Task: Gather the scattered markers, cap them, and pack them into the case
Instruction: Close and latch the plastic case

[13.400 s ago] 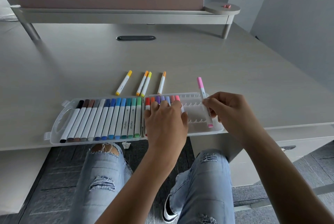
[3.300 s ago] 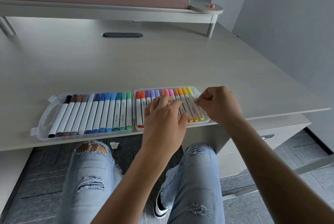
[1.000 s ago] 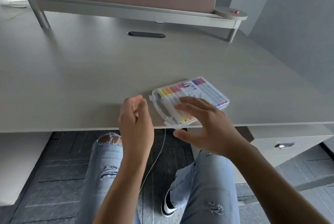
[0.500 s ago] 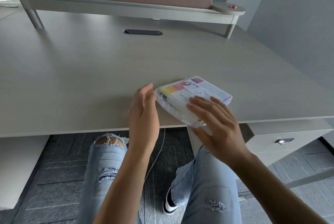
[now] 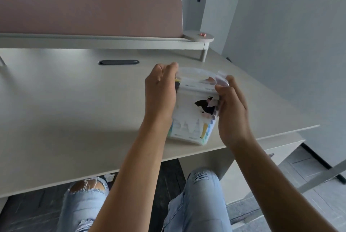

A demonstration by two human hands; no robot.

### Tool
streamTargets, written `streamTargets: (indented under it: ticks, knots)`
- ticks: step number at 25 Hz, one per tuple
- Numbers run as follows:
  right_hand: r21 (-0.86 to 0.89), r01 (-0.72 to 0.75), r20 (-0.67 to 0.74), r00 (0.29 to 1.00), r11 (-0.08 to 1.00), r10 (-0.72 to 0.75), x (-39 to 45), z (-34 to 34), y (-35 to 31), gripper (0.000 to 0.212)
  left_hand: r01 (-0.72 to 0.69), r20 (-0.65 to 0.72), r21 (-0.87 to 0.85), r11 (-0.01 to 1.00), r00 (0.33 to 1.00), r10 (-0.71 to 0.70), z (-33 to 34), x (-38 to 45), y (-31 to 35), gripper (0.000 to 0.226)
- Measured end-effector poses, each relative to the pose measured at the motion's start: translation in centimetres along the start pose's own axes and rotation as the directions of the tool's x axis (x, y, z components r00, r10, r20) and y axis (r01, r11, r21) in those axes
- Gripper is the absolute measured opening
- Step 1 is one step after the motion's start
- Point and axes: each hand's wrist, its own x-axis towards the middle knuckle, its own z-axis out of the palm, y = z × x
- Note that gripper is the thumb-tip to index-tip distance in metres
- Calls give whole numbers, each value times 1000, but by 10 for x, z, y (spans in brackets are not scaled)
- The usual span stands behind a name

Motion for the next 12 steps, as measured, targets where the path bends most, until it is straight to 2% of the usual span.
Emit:
streamTargets:
  ticks: [1,4,10,12]
  knots:
    - [8,-31,-64,997,999,31,2,5,-2,15,29,-7,-21,999,1000,-30,2,2,-1,43]
    - [-11,-138,-228,965,990,132,6,18,-11,42,56,-36,-48,997,998,-57,4,7,-1,40]
    - [-21,-191,-312,934,981,175,8,23,-24,28,96,-60,-96,991,993,-102,6,2,4,18]
    - [-36,-197,-314,933,980,176,8,23,-26,28,96,-50,-122,988,993,-103,6,0,5,19]
